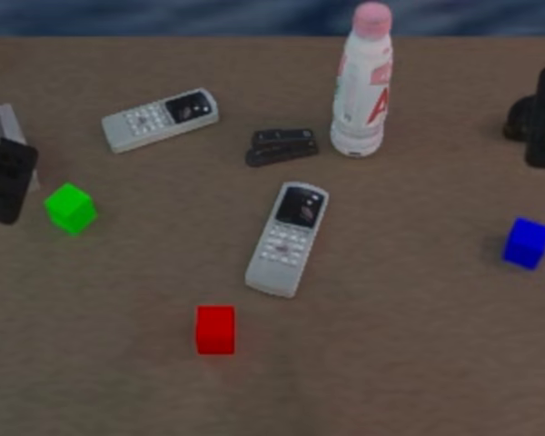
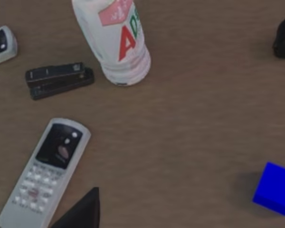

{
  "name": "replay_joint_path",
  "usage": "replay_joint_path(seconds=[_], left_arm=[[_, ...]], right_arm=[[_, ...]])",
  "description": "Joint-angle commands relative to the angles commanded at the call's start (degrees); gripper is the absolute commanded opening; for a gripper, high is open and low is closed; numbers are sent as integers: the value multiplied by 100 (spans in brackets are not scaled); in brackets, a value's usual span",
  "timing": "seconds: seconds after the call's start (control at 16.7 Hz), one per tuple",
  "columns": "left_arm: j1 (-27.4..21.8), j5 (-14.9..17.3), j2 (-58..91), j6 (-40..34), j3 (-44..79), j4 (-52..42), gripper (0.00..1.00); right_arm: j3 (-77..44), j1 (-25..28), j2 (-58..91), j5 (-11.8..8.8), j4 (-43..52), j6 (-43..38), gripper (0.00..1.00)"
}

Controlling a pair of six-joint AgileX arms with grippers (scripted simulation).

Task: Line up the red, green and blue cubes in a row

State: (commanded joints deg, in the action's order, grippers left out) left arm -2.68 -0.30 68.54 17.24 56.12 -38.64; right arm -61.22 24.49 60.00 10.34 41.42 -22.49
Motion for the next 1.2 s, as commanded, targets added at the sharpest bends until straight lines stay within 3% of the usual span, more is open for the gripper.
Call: replay_joint_path(seconds=[0.24,0.6,0.9,1.2], left_arm=[[-79,-20,2247,542,1720,-1224,100],[-177,4,4824,1162,3908,-2540,100],[-221,45,5717,1396,4805,-2969,100],[-223,47,5753,1406,4845,-2986,100]], right_arm=[[2475,-959,-2445,-160,-1366,972,100],[5127,-1984,-4903,-689,-3233,1942,100],[6080,-2376,-5951,-1017,-4104,2241,100],[6122,-2392,-6000,-1034,-4142,2249,100]])
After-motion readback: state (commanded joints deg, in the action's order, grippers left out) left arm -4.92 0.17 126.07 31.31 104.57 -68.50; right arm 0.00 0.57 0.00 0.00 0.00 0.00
